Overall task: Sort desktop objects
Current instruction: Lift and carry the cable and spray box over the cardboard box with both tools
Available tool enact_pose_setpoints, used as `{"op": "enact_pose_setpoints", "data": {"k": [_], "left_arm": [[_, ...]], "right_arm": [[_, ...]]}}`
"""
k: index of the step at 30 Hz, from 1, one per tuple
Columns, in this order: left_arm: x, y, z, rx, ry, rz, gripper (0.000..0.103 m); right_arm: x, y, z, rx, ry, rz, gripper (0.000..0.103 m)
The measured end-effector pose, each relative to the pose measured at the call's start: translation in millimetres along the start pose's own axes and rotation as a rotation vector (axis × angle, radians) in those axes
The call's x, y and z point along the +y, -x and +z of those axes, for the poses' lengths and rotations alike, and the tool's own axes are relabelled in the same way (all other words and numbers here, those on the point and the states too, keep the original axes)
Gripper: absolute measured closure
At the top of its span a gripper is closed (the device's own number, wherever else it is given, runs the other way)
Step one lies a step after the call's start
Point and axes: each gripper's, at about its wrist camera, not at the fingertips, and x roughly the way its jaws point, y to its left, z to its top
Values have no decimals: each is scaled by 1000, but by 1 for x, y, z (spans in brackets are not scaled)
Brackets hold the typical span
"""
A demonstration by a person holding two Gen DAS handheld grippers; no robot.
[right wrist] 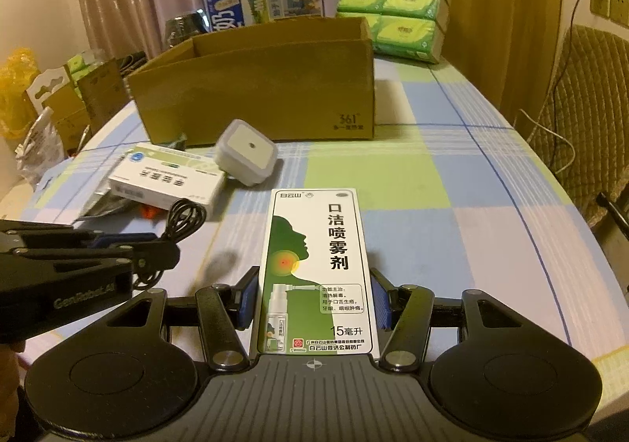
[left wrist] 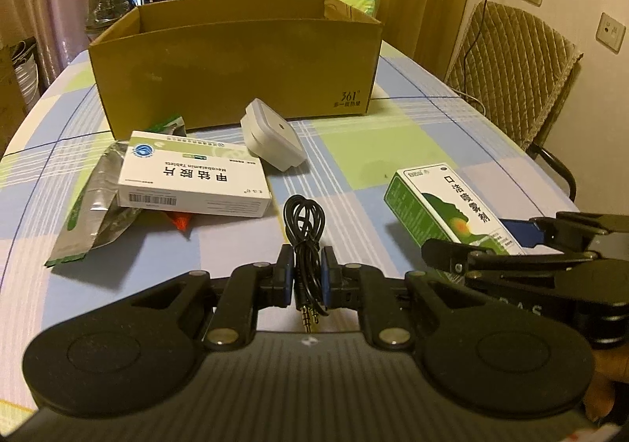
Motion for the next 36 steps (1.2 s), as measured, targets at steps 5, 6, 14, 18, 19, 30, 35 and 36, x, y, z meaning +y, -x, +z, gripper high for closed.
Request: {"op": "enact_pose_setpoints", "data": {"k": [5, 6, 14, 18, 19, 30, 35, 36], "left_arm": [[2, 18, 5, -27, 17, -1, 93], [2, 22, 7, -37, 11, 2, 93], [8, 50, 29, -94, -6, 22, 93], [17, 60, 43, -121, -11, 40, 93], [19, 63, 47, -126, -12, 42, 93], [52, 63, 128, -188, -42, 63, 93], [71, 38, 177, -209, -49, 76, 93], [75, 32, 185, -209, -46, 77, 93]], "right_arm": [[7, 16, 5, -21, 13, 16, 50], [8, 18, 7, -26, 18, 15, 50], [13, 36, 30, -75, 32, 29, 50], [15, 41, 47, -96, 48, 40, 50], [15, 41, 53, -100, 51, 43, 50], [8, 21, 143, -143, 86, 66, 50], [11, -9, 196, -165, 113, 78, 50], [12, -16, 205, -167, 117, 82, 50]]}}
